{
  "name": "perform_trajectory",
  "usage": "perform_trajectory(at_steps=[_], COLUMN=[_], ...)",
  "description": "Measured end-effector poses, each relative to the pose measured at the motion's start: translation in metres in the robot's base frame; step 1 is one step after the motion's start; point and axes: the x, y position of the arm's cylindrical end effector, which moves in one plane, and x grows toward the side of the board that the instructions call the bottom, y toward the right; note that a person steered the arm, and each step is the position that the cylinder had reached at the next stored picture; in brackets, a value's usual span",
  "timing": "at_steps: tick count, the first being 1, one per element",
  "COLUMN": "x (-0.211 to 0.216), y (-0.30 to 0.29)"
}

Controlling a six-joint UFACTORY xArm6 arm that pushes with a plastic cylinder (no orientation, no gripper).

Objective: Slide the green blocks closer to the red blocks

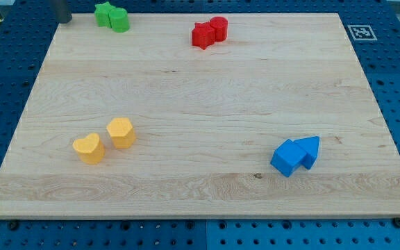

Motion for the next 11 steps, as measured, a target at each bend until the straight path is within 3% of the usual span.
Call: perform_trajectory(at_steps=[4, 6, 11], x=[0.001, 0.000, 0.001], y=[0.057, 0.149, 0.171])
